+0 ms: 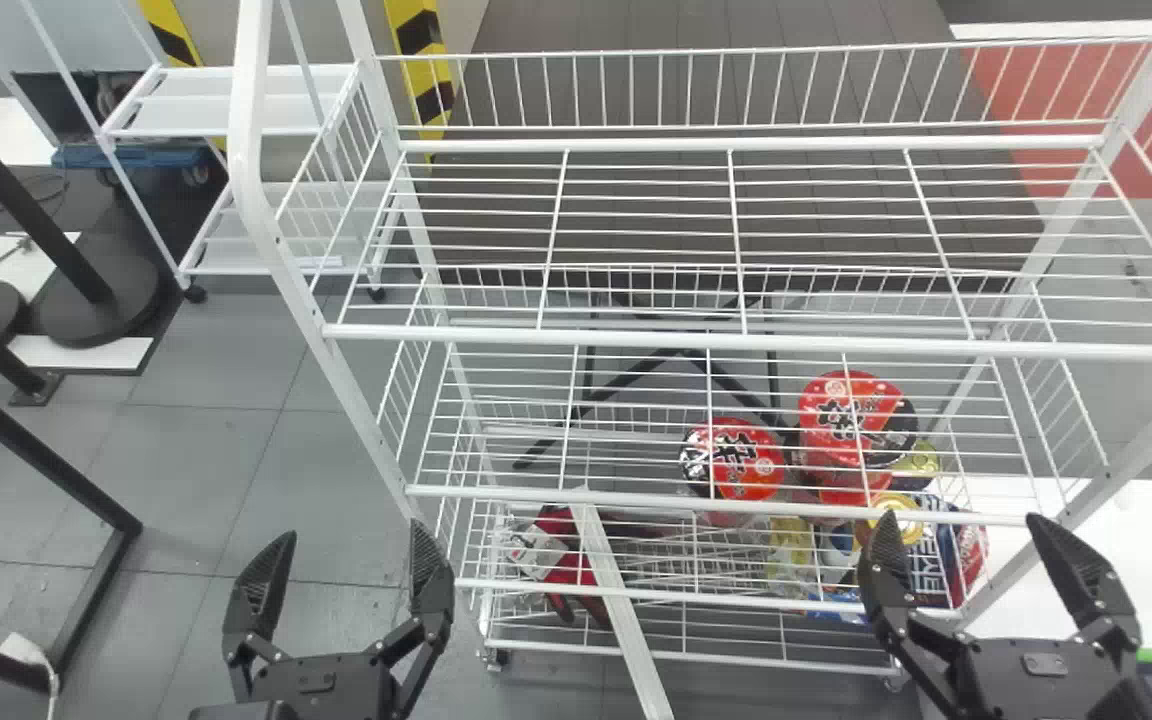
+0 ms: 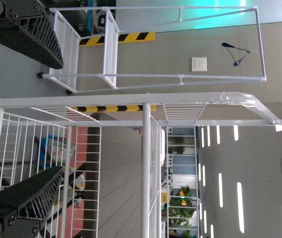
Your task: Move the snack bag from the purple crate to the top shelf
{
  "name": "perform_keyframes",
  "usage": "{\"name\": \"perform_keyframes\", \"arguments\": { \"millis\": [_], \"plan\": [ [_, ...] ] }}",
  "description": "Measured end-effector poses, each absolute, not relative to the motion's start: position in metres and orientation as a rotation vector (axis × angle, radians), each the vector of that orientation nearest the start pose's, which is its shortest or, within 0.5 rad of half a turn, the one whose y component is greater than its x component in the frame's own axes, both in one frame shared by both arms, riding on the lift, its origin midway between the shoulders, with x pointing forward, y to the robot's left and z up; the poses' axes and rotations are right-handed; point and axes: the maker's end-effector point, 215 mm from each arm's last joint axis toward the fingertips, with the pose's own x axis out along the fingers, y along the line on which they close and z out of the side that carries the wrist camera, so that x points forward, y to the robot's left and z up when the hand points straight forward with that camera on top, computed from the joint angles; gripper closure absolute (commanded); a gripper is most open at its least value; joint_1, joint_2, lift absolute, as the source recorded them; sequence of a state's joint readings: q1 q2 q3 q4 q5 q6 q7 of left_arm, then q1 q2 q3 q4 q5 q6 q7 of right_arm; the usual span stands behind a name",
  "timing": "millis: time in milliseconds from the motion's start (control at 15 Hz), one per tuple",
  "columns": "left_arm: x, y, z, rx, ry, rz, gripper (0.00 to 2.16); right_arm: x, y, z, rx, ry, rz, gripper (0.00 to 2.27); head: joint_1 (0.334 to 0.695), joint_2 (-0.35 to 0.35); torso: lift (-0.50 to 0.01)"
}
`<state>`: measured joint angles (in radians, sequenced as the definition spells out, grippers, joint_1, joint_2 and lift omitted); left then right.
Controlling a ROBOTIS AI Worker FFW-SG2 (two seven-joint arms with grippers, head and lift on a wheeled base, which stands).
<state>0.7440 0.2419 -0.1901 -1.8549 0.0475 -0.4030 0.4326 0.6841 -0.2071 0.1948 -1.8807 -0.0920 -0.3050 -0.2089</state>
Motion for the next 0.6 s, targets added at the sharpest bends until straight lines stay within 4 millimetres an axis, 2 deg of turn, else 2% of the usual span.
{"name": "perform_keyframes", "arguments": {
  "millis": [600],
  "plan": [
    [0.3238, 0.2457, -0.4246, 0.03, 0.085, 0.157, 0.09, 0.3542, -0.1963, -0.4216, 0.024, 0.107, 0.039, 0.0, 0.695, 0.085, -0.188]
  ]
}}
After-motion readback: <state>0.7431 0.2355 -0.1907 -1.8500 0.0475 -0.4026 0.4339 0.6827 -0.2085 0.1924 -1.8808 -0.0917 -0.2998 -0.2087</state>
